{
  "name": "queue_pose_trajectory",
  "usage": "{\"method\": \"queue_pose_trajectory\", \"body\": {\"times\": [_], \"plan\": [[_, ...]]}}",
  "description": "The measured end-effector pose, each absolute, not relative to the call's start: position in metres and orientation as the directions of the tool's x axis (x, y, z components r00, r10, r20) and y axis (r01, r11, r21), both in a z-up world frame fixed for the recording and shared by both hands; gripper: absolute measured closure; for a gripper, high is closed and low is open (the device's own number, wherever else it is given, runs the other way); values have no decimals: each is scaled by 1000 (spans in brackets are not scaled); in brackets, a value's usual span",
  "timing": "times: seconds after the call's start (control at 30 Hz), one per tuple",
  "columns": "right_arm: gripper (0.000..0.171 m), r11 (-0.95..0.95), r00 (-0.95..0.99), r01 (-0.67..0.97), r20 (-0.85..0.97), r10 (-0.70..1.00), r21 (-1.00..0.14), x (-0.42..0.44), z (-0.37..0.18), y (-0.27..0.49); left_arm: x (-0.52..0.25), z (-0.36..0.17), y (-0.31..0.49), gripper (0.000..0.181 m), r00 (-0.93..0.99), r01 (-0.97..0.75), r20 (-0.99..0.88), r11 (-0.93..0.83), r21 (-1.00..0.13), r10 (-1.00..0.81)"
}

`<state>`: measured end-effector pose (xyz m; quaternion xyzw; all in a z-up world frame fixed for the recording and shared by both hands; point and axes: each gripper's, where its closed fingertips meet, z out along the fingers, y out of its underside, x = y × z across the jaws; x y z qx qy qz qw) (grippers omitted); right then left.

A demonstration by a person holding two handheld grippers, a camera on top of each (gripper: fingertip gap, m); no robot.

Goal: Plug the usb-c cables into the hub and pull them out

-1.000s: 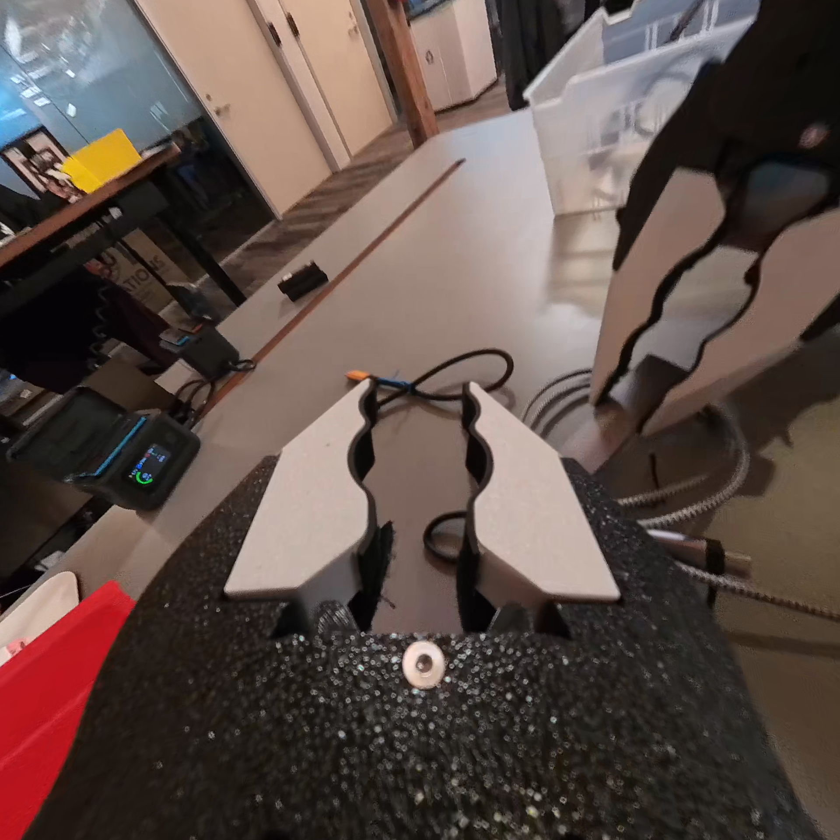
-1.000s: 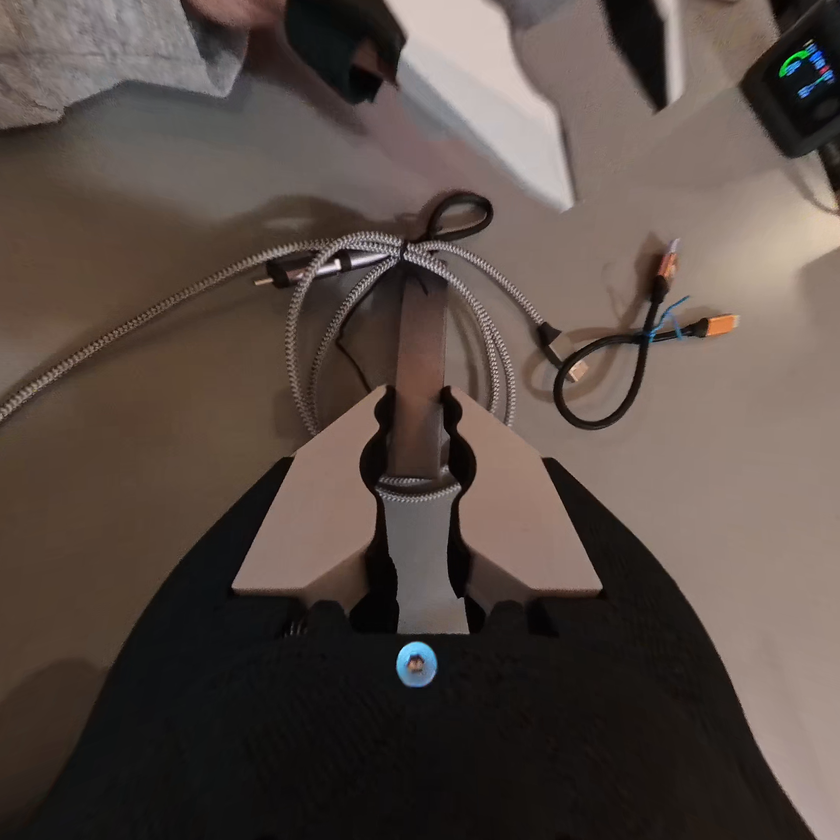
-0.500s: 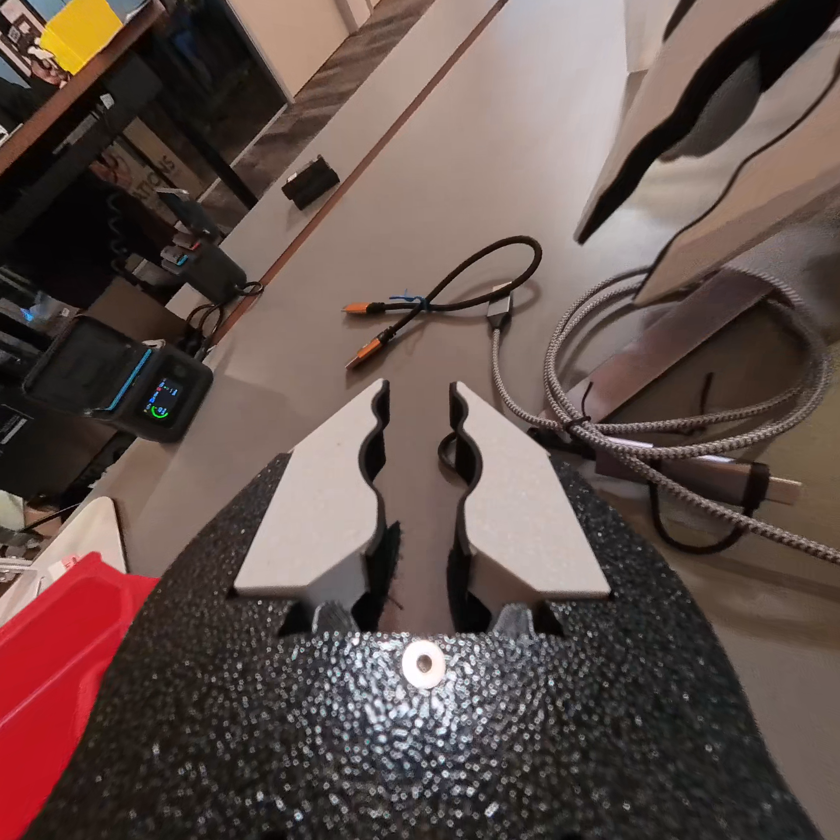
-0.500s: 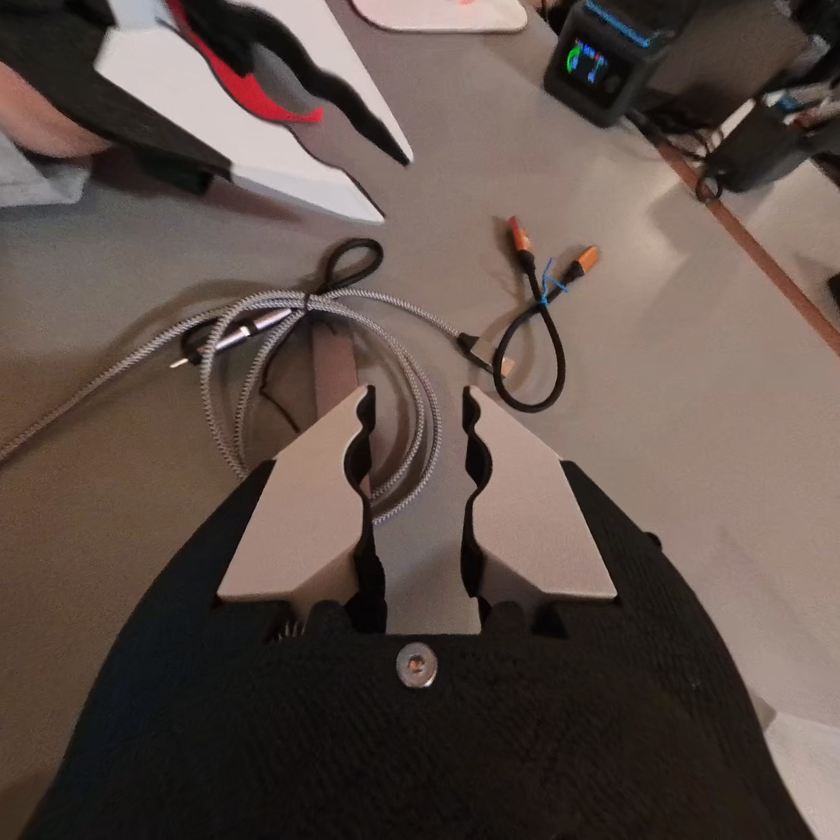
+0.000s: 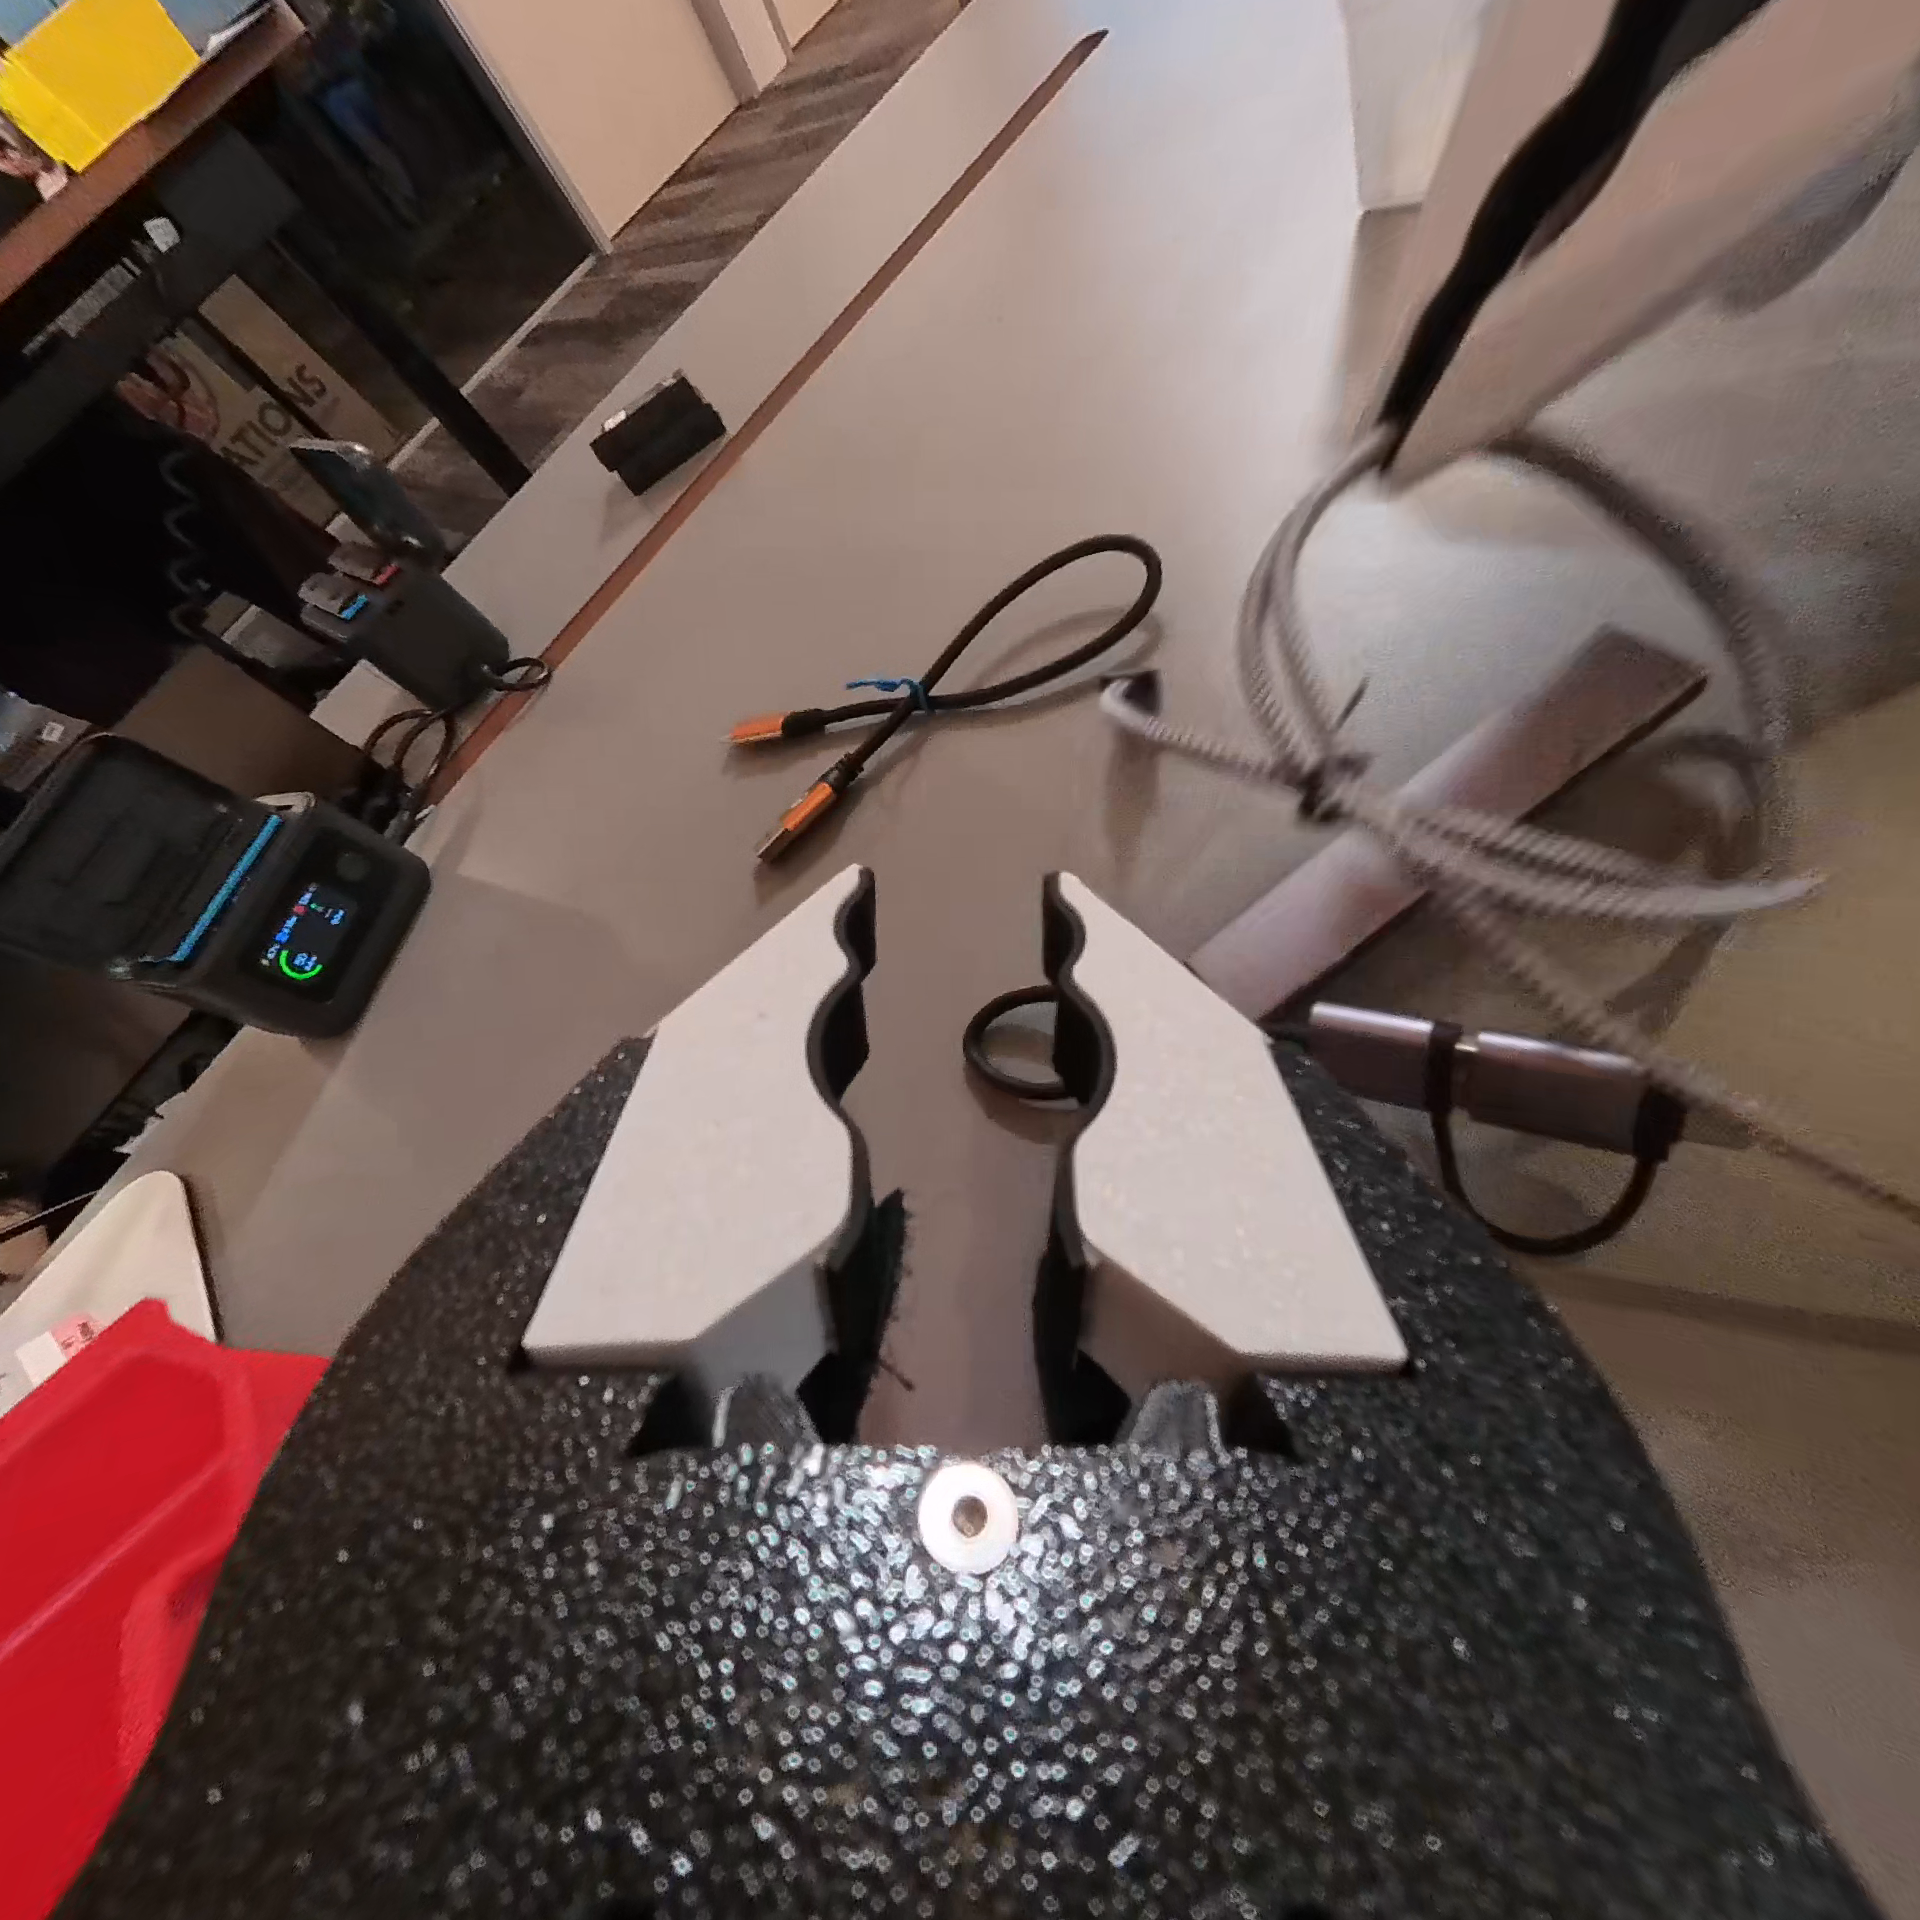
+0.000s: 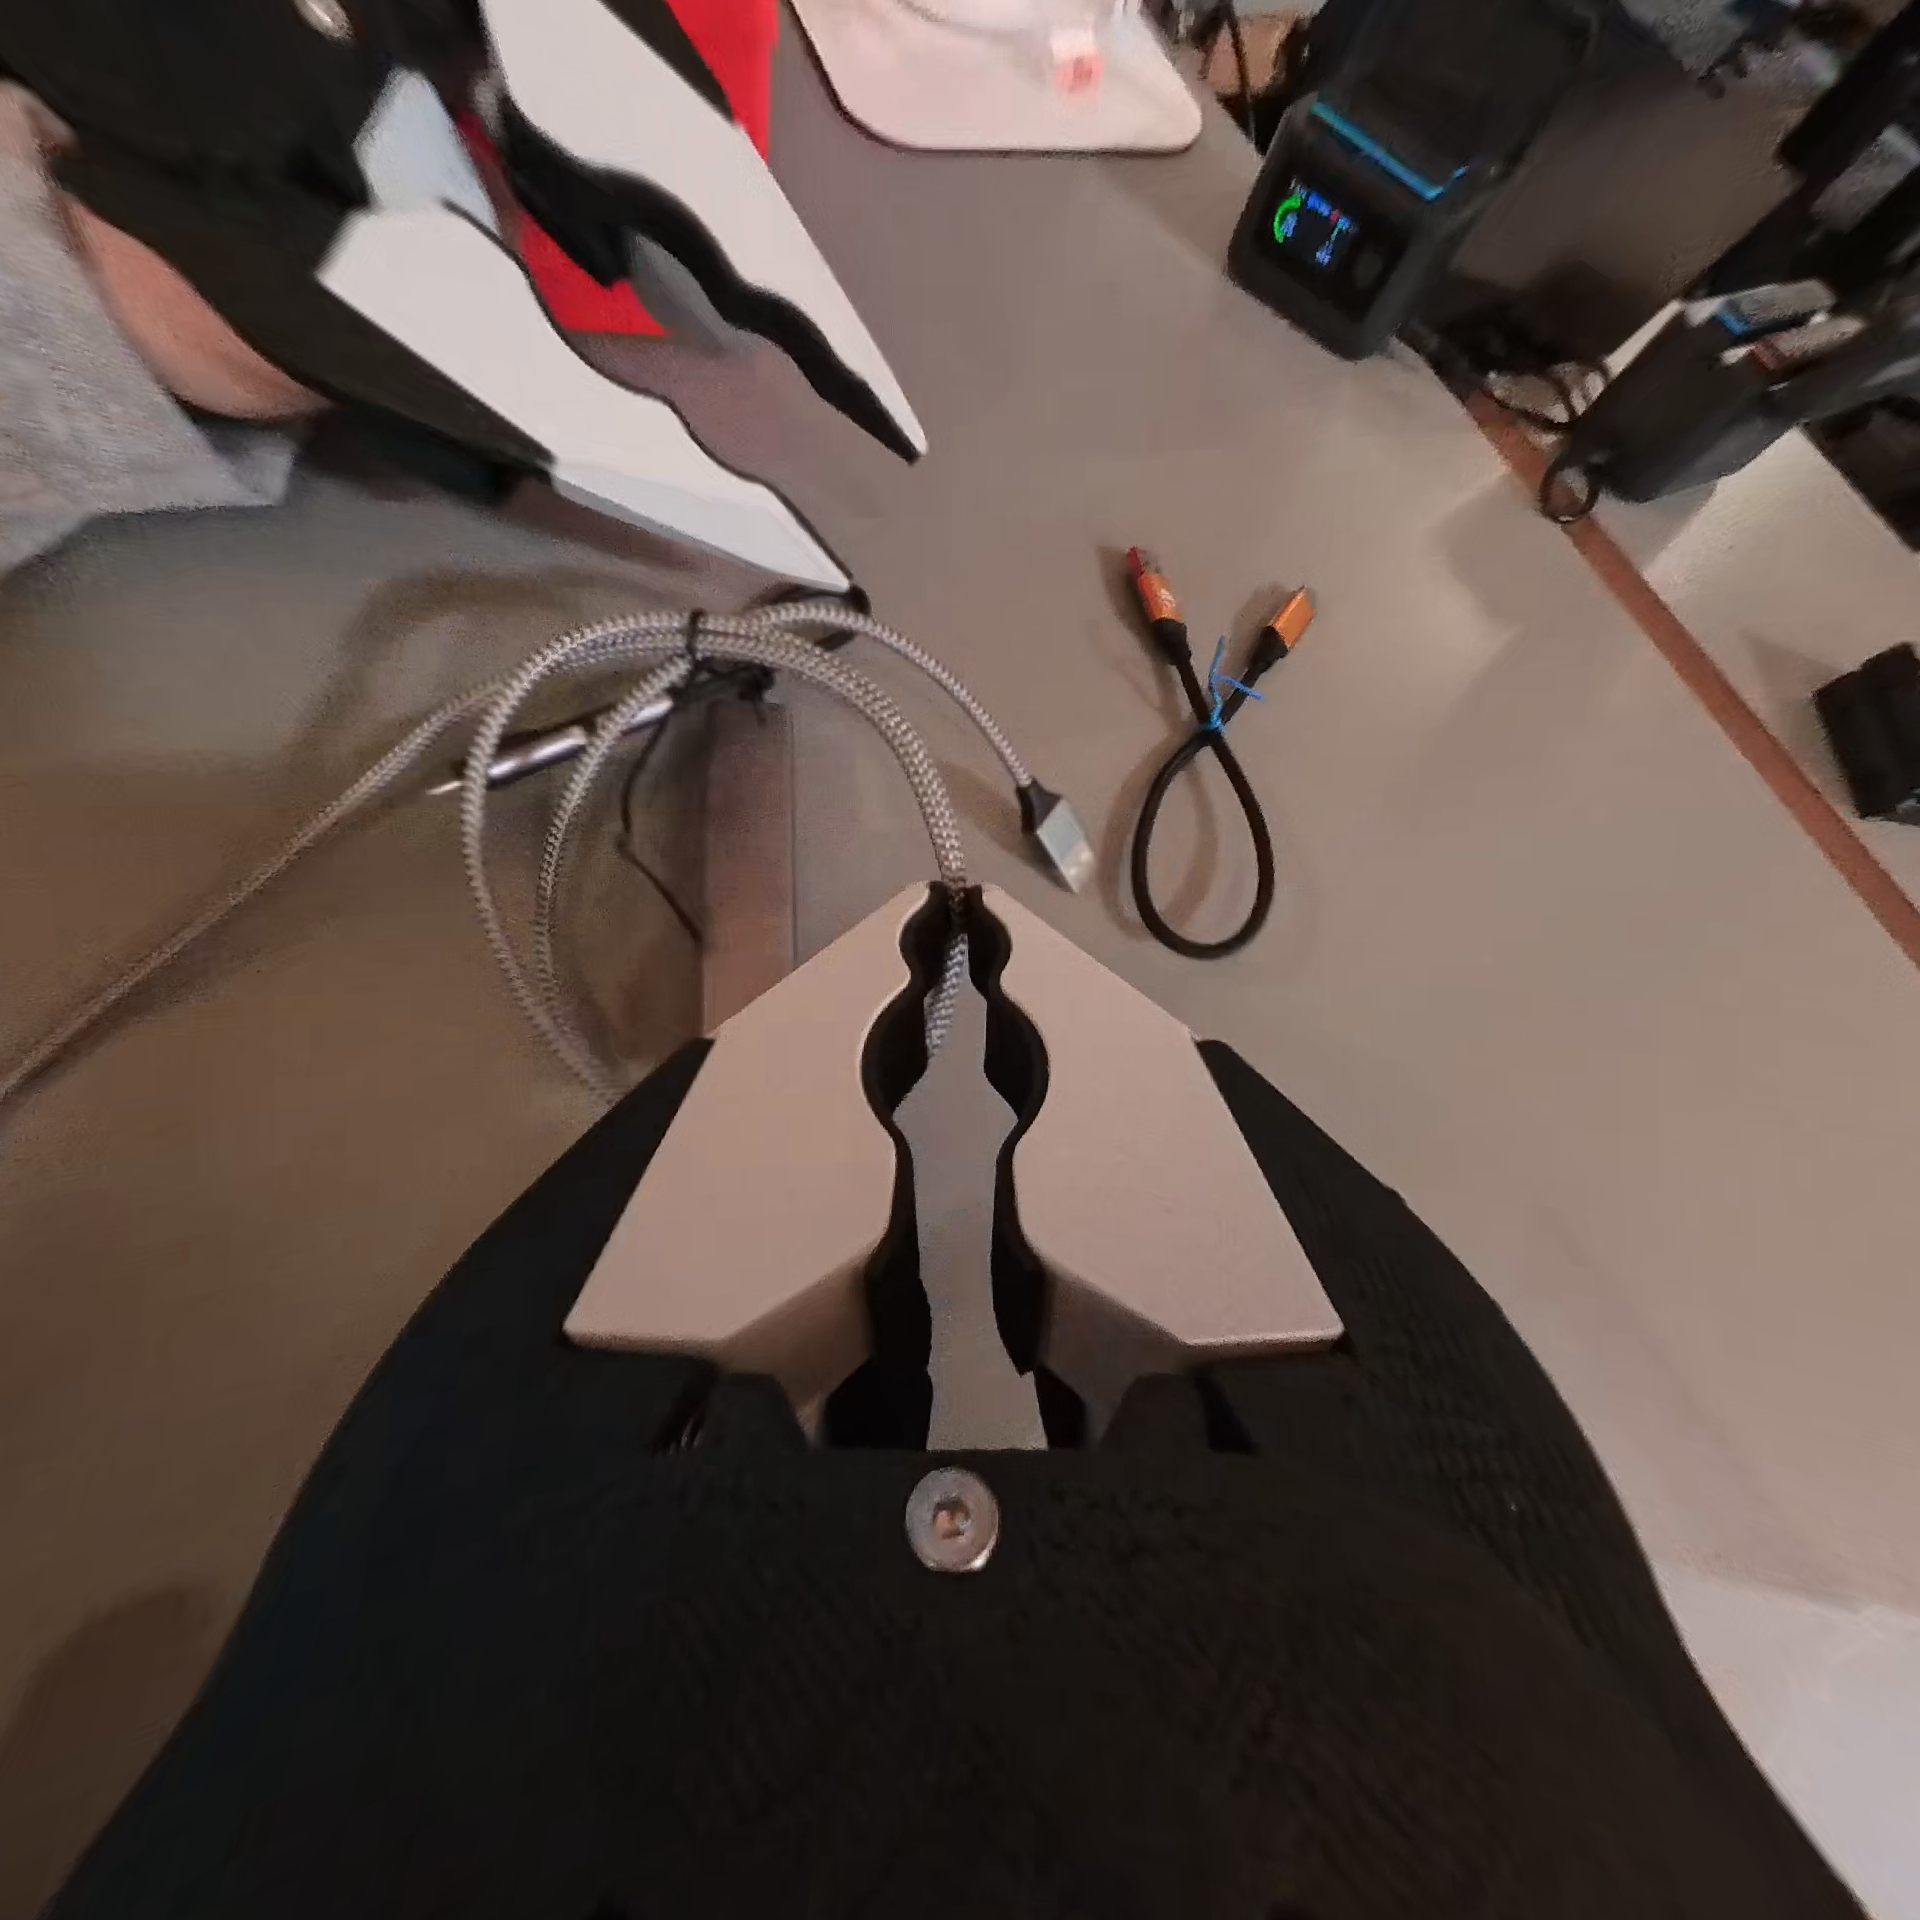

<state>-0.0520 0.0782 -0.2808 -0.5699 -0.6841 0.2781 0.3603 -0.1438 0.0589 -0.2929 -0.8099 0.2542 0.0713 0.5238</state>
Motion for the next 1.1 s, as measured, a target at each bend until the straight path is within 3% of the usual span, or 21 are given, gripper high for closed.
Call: {"method": "queue_pose_trajectory", "body": {"times": [0.03,0.23,0.3,0.37,0.43,0.53,0.77,1.1], "plan": [[170,199,-93,589,179,979,-783,-42,-275,78,-143,-293,59,152,858,-489,-382,-322,-811,-342],[169,185,50,825,395,917,-533,27,-273,101,-143,-292,59,151,859,-489,-386,-317,-812,-335],[166,162,70,852,416,907,-497,33,-277,103,-143,-291,59,152,858,-492,-392,-312,-813,-332],[143,192,90,826,460,883,-530,25,-267,106,-143,-291,60,152,858,-493,-395,-309,-813,-329],[139,269,56,726,444,894,-633,4,-252,91,-142,-292,60,152,859,-491,-394,-309,-815,-328],[137,224,-153,496,170,974,-839,-38,-247,33,-141,-293,60,153,858,-491,-393,-306,-816,-331],[130,158,-199,688,26,980,-708,-58,-326,34,-139,-285,58,153,851,-499,-409,-266,-825,-329],[151,181,-179,671,80,981,-719,-65,-334,44,-142,-268,55,153,885,-424,-356,-204,-882,-301]]}}
